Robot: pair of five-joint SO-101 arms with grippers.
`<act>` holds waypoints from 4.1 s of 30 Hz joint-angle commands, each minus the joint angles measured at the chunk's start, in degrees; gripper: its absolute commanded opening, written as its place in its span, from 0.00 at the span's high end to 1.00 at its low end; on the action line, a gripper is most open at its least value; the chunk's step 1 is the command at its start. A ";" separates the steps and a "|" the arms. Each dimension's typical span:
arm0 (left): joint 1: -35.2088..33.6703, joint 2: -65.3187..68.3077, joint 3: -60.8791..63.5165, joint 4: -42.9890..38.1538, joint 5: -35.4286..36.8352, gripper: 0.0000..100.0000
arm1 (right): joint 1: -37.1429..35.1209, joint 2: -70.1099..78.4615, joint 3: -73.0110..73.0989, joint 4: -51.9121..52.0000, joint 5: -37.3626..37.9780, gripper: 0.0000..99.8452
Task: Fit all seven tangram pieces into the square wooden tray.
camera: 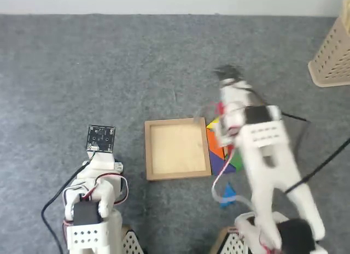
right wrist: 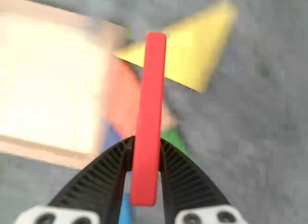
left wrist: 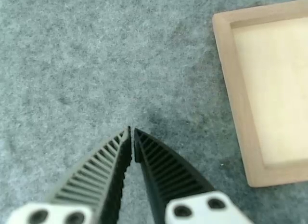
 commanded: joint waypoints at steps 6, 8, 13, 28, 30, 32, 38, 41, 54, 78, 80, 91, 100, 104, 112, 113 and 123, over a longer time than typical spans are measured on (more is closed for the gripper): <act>0.00 -1.14 -0.40 0.44 -0.26 0.99 | -22.46 5.32 -3.52 -8.48 -5.10 0.99; 0.00 -1.14 -0.40 0.44 -0.26 0.99 | -23.08 9.27 -5.45 -10.77 -9.14 0.99; 0.00 -1.14 -0.40 0.44 -0.26 0.99 | -23.52 20.18 -12.04 -13.05 -19.87 0.99; 0.00 -1.14 -0.40 0.44 -0.26 0.99 | -27.91 37.41 -28.57 -3.47 -27.96 0.83; 0.00 -1.14 -0.40 0.44 -0.26 0.99 | -27.82 37.41 -28.57 -3.21 -27.96 0.80; 0.00 -1.14 -0.40 0.44 -0.26 0.99 | -27.47 37.05 -28.75 -2.77 -27.87 0.80; 0.00 -1.14 -0.40 0.44 -0.26 0.99 | -23.78 31.34 -28.40 -0.31 -27.69 0.80; 0.00 -1.14 -0.40 0.44 -0.26 0.99 | -20.70 29.14 -28.40 1.01 -25.85 0.80; 0.00 -1.14 -0.40 0.44 -0.26 0.99 | -11.65 21.85 -20.66 -8.04 -8.97 0.98; 0.00 -1.14 -0.40 0.44 -0.26 0.99 | -14.29 17.89 9.14 -43.56 -1.41 0.99; 0.00 -1.14 -0.40 0.44 -0.26 0.99 | -15.34 18.07 8.35 -41.19 -1.41 0.99; 0.00 -1.14 -0.40 0.44 -0.26 0.99 | -19.82 18.15 6.95 -33.36 -1.41 0.99; 0.00 -1.14 -0.40 0.44 -0.26 0.99 | -25.10 18.42 6.95 -33.98 -1.41 0.99; 0.00 -1.14 -0.40 0.44 -0.26 0.99 | -27.12 18.42 6.42 -33.89 -1.41 0.99; 0.00 -1.14 -0.40 0.44 -0.26 0.99 | -27.47 15.52 6.33 -32.92 -1.41 0.99; 0.00 -1.14 -0.40 0.44 -0.26 0.99 | -26.42 13.76 6.33 -31.43 -1.49 0.99; 0.00 -1.14 -0.40 0.44 -0.26 0.99 | -8.04 -7.34 -1.14 -10.51 -2.02 0.99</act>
